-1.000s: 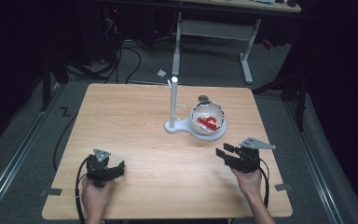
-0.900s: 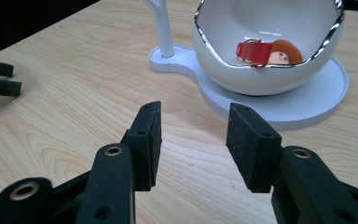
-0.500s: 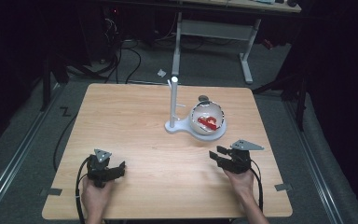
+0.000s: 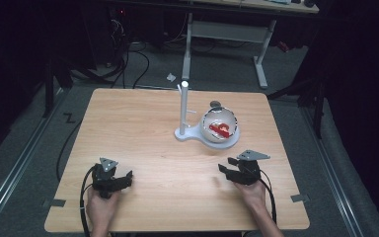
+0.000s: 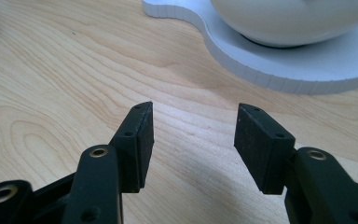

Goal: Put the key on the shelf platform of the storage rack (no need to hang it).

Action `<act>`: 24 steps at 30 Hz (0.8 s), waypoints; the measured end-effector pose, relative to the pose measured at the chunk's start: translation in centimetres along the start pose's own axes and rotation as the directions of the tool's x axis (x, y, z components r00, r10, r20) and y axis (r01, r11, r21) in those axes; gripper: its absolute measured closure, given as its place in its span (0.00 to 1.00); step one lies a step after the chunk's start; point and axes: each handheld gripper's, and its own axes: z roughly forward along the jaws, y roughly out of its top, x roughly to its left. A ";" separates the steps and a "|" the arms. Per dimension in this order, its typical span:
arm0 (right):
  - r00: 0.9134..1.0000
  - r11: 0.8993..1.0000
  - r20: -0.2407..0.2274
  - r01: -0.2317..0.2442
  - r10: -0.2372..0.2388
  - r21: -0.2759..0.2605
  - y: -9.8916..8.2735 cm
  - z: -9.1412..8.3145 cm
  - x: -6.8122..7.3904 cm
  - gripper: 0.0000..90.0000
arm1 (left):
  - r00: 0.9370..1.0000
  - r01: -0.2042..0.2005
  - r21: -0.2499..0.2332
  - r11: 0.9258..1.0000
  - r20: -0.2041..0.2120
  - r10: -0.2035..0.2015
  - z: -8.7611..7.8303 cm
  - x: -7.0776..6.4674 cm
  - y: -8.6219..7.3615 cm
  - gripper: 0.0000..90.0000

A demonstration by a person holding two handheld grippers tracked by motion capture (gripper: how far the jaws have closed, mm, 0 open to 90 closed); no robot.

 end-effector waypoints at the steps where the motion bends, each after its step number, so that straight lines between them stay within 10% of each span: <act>1: 1.000 1.000 0.000 -0.006 0.006 0.004 -0.1 0.1 -0.1 0.53 | 1.000 0.001 -0.001 1.000 -0.001 -0.001 0.0 0.0 0.0 0.19; 14: 0.998 0.998 0.057 0.037 -0.040 0.047 -0.6 0.8 -0.6 0.48 | 1.000 0.003 -0.001 1.000 -0.002 -0.003 0.0 0.0 0.0 0.19; 24: 0.995 0.998 0.102 -0.017 0.010 0.066 -1.0 1.1 -2.5 0.45 | 1.000 0.005 -0.002 1.000 -0.002 -0.005 0.1 -0.1 0.0 0.19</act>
